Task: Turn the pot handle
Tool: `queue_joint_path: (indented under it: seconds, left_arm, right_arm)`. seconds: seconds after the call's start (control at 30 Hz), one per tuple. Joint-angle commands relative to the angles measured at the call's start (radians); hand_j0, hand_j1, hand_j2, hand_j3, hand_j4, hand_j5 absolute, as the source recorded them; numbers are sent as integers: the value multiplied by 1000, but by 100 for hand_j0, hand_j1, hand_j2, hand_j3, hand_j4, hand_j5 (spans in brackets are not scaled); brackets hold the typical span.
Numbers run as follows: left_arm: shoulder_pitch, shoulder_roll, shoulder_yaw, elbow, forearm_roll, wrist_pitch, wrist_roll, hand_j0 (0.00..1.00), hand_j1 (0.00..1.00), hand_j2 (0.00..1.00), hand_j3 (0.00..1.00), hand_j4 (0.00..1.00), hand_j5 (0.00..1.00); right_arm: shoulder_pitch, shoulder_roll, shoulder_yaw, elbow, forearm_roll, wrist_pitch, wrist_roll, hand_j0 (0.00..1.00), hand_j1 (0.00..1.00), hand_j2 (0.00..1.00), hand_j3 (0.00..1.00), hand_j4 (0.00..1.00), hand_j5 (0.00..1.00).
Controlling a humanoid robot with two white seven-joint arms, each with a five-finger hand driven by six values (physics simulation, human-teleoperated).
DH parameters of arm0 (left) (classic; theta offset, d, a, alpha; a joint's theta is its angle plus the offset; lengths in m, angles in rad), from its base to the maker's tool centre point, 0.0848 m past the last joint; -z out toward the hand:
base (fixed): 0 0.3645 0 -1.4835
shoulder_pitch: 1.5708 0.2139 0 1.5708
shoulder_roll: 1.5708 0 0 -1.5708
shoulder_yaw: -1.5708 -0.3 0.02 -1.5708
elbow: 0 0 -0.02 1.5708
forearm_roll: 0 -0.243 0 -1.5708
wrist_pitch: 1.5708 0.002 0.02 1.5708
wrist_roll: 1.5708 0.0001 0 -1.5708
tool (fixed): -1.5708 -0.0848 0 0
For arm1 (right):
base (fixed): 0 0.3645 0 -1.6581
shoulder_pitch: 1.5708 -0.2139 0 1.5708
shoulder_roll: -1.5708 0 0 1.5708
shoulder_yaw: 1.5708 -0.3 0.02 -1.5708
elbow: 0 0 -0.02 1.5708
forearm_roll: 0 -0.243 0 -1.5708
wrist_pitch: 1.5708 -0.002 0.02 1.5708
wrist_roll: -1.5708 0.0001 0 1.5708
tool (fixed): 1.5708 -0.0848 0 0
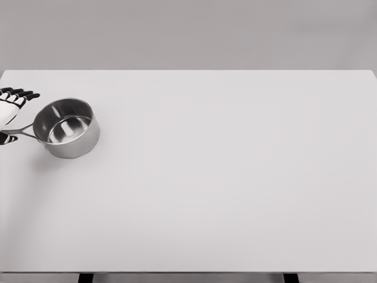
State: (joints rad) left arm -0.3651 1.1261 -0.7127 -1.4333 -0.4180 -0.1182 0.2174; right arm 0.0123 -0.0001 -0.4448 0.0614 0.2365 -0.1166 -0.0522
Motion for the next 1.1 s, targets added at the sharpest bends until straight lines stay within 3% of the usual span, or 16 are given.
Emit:
queue_joint_path:
  seconds: [0.0,0.8,1.07]
  left_arm:
    - [0,-9,4,11,1,0,0,100,100,100,100,100,100]
    - [-58,-89,10,123,-28,-3,-3,100,100,100,100,100,100]
    - [-57,-82,12,108,-22,-15,0,100,100,100,100,100,100]
  right_arm:
    - [0,0,0,0,0,0,0,100,100,100,100,100,100]
    - [0,0,0,0,0,0,0,100,100,100,100,100,100]
    - [0,0,0,0,0,0,0,100,100,100,100,100,100]
